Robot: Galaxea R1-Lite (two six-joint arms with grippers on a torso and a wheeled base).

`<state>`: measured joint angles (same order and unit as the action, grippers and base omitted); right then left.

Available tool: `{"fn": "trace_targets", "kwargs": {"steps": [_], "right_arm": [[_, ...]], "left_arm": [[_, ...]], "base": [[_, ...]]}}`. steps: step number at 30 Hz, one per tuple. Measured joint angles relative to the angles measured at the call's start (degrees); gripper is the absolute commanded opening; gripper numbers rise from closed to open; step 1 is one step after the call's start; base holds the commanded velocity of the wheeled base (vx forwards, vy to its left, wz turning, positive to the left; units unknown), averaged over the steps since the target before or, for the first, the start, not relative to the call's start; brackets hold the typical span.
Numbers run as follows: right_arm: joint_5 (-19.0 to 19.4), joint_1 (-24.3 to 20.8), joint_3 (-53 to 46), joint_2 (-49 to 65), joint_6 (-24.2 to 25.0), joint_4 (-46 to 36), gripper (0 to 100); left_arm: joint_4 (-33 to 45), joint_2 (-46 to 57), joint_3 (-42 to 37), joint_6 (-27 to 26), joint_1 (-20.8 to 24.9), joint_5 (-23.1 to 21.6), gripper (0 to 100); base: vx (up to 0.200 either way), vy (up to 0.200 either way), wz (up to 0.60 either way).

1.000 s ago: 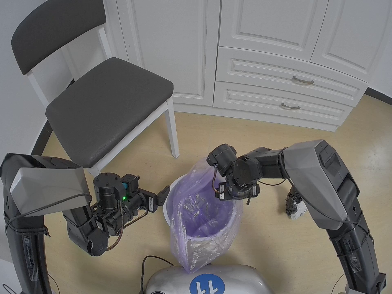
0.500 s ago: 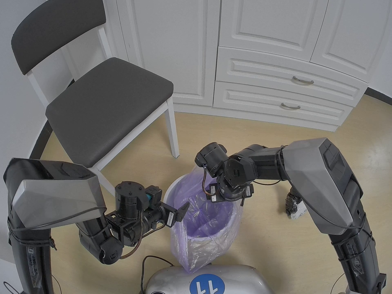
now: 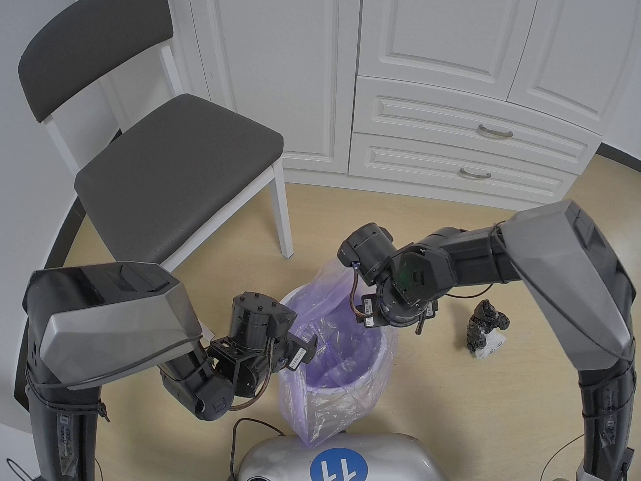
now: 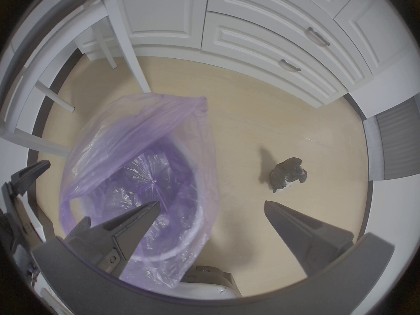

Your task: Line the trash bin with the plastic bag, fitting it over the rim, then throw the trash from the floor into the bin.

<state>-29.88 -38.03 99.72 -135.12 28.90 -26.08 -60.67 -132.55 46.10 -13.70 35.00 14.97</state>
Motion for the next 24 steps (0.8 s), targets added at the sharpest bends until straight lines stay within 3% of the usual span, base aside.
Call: {"fn": "trace_targets", "kwargs": {"steps": [7,12,18,24], "right_arm": [[-0.5,0.7,-10.2,5.2,-3.9,11.9,100],[-0.7,1.1,-12.1,6.8,-4.4,12.4,100],[-0.7,1.3,-11.6,7.1,-5.5,12.5,100],[-0.5,0.9,-8.4,5.3,-7.2,12.6,100]], "left_arm": [[1.0,-1.6,1.1,-3.3,-0.5,3.9,100],[-0.3,-1.8,-0.2,-3.5,-2.5,4.6,100],[-9.8,-1.4,-4.0,-3.6,-6.1,4.3,100],[-14.2,-1.4,-7.8,-3.4,-9.9,3.8,100]], "base": [[0.0,0.0,0.0],[0.0,0.0,0.0],[0.0,0.0,0.0],[0.0,0.0,0.0]]}}
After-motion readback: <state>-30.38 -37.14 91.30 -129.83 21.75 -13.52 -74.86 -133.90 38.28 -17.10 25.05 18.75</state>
